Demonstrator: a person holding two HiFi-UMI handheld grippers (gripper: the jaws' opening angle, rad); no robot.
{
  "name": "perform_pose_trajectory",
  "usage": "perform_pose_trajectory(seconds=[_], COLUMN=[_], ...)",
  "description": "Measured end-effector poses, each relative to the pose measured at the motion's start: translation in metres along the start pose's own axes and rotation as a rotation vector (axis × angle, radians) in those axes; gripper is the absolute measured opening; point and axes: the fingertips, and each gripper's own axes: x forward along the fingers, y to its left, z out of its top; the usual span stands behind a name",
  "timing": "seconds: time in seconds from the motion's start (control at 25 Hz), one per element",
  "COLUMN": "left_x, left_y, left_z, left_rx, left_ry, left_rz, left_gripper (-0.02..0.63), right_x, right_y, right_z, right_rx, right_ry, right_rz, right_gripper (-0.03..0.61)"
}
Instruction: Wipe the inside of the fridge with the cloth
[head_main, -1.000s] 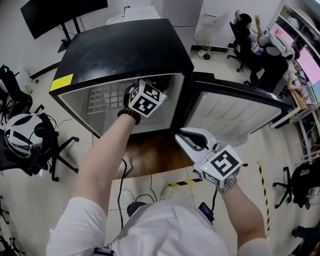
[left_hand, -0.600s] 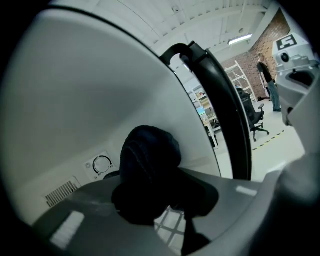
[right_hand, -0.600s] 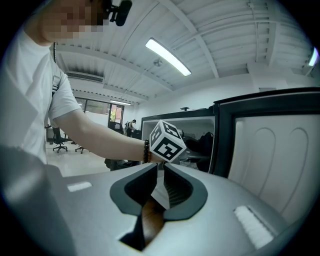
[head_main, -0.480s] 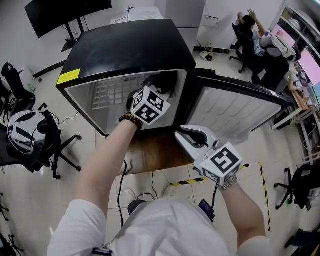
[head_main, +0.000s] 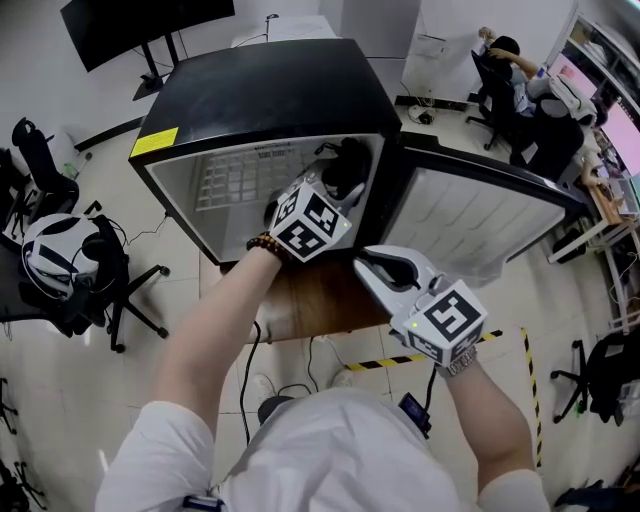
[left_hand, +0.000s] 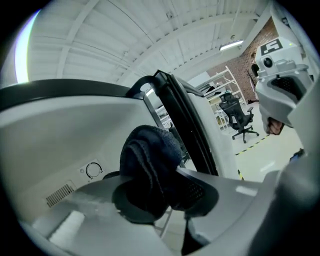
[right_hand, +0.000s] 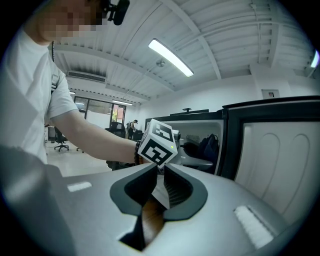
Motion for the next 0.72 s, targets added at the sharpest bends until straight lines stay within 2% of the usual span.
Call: perform_pose_trajectory(seconds=[0.32, 0.56, 0.72], left_x=[-0.019, -0.05, -0.077], left_y=[-0.005, -0.011, -0.024], left_z=[0.0, 0.01, 0.018], left_rx=[-0.036, -0.061, -0.059], left_ry=[-0.022, -0.086, -0.149], left_rz=[0.008, 0.0, -0.05], left_gripper=[0.103, 0.104, 0.107], right_x=[-0.005, 0.0, 0.007], right_y=[-0.008, -0.018, -0.027], right_z=[0.007, 0.01, 0.013], right_rx=[-0.005, 0.016, 0.07], right_ry=[-0.01, -0.017, -0.029], right_rz=[-0.062, -0.088, -0.094], right_gripper=[0.046, 0.061, 0.145])
